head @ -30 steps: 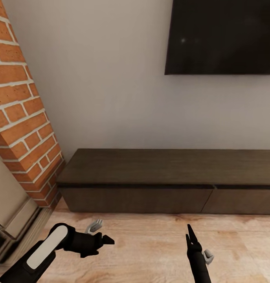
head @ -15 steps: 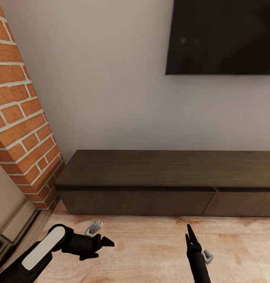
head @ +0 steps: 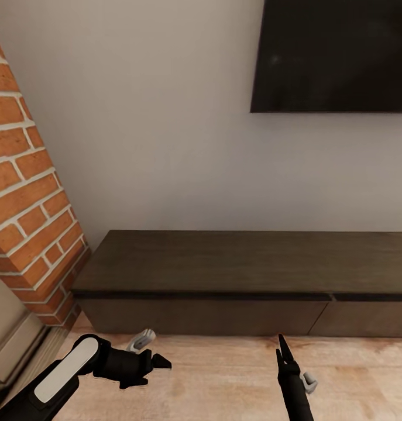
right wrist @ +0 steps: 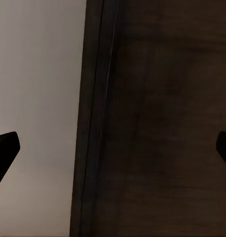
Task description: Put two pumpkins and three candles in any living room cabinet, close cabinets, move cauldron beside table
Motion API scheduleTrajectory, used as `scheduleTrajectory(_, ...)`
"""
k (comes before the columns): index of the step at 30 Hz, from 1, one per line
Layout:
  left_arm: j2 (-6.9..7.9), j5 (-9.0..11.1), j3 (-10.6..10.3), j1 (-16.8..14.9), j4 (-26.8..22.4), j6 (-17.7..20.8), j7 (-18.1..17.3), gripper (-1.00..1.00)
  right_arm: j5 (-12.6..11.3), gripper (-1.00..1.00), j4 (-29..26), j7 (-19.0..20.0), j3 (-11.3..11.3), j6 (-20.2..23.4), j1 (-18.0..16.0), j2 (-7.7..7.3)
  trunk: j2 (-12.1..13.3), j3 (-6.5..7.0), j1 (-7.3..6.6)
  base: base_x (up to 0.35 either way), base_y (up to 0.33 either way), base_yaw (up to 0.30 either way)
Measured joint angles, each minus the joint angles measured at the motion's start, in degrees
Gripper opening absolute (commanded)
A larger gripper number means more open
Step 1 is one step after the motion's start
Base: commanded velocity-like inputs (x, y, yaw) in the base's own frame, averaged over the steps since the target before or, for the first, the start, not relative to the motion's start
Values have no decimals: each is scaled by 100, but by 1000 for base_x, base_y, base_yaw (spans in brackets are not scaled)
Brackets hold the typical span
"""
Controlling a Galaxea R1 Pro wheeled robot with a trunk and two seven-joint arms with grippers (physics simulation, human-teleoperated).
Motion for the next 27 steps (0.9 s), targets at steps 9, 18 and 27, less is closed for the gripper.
scheduleTrajectory(9, 0, 3, 0, 0, 8, -4, 0, 100, 1, 100, 4, 0, -1, 0, 0, 0, 0, 0, 0, 239, 0, 0)
scheduleTrajectory(18, -11, 9, -23, 0, 4, -5, 0, 100, 5, 100, -5, 4, 0, 0, 0, 4, 0, 0, 3, 47, 0, 0)
scheduleTrajectory(27, -23, 9, -27, 0, 0, -4, 0, 100, 9, 100, -27, 9, -8, 0, 0, 0, 0, 0, 2, 79, 0, 0)
